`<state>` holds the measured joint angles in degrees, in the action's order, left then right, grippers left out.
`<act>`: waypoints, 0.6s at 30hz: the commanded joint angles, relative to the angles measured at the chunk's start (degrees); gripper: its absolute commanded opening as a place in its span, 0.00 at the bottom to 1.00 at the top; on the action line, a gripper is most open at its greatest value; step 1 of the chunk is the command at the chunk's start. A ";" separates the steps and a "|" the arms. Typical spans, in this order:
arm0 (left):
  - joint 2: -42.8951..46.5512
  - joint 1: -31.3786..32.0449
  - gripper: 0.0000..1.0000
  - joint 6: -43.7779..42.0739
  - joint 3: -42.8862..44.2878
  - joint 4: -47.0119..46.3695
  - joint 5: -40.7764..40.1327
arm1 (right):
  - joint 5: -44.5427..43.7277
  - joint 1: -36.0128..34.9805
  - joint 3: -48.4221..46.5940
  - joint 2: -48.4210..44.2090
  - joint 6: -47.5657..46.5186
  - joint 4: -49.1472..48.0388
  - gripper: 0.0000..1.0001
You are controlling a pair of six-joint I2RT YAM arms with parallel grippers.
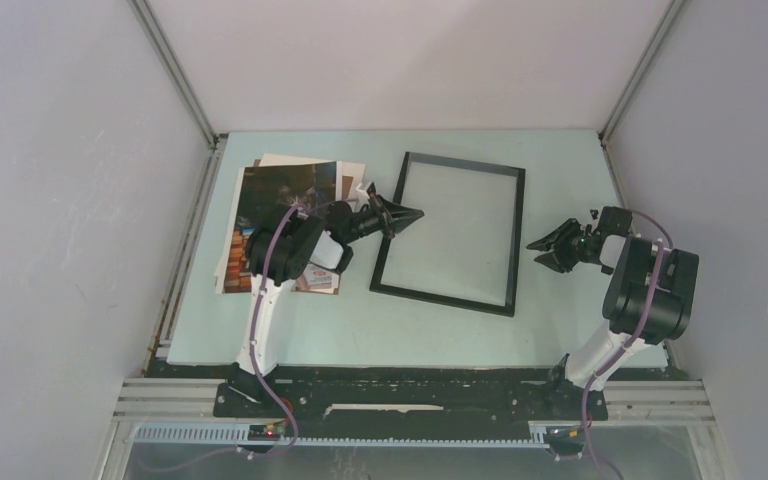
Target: Put the photo into the frame
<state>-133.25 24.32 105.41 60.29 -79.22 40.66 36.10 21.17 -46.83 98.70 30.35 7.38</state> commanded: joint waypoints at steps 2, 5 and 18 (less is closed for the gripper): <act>-0.95 0.32 0.00 -1.17 -0.16 -3.84 3.27 | 0.38 -0.43 0.25 -0.08 -0.04 -1.40 0.51; -1.28 0.26 0.00 -1.09 0.77 -3.95 4.26 | 0.31 -0.43 0.20 -0.10 -0.12 -1.18 0.51; -2.91 -1.06 0.00 0.02 5.77 -3.27 7.72 | 0.48 -0.34 0.25 -0.16 -0.03 -1.44 0.51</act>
<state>-135.41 23.66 105.47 62.06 -79.59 45.80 36.12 21.17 -46.83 98.70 30.35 7.38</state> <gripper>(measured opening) 0.003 0.507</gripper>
